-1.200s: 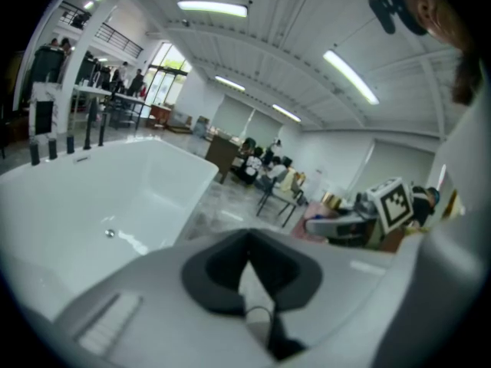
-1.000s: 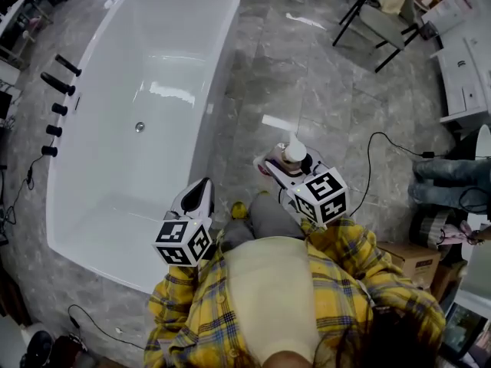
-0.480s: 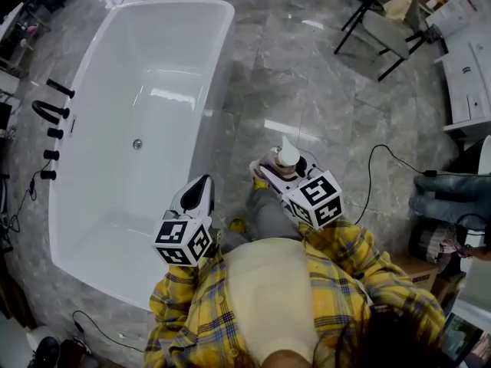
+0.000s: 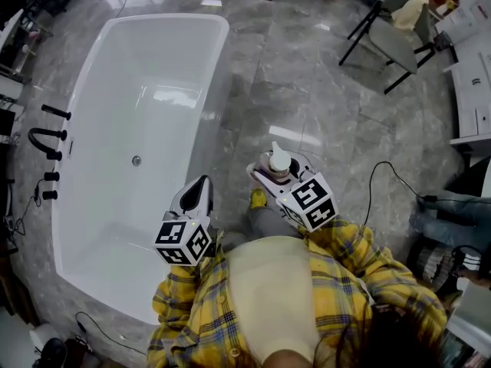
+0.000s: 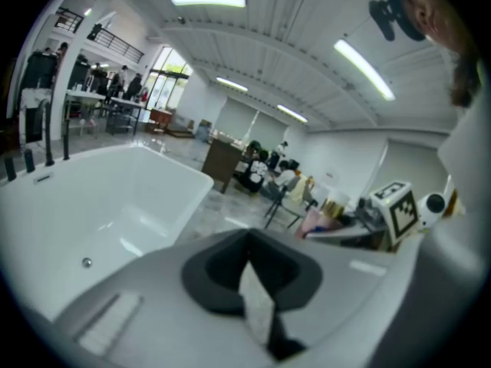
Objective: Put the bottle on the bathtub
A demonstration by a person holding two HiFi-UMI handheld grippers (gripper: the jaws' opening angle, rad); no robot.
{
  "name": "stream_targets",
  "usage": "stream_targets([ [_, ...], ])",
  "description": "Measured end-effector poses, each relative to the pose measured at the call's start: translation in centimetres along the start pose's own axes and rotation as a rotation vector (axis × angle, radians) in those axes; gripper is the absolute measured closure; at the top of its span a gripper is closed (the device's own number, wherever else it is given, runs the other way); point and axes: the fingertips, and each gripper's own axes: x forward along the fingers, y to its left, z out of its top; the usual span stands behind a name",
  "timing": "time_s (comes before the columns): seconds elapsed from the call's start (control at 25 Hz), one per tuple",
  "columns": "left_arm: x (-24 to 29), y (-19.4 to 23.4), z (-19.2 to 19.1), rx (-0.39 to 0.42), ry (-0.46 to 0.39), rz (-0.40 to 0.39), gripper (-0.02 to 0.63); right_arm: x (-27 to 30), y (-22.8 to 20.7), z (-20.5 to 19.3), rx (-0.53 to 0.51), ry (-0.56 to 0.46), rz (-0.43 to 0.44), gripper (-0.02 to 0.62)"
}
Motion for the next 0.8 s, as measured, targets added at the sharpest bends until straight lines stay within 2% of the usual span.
stream_targets([
  [0.4,4.9,1.2,3.1,-0.005,0.006,0.023,0.597,3.3,-4.5,1.6,0.028,0.013,0.026,0.37],
  [0.8,8.2,5.2,5.6,0.0,0.024,-0.039,0.597,7.5,-5.7,4.4,0.034,0.032,-0.01,0.37],
])
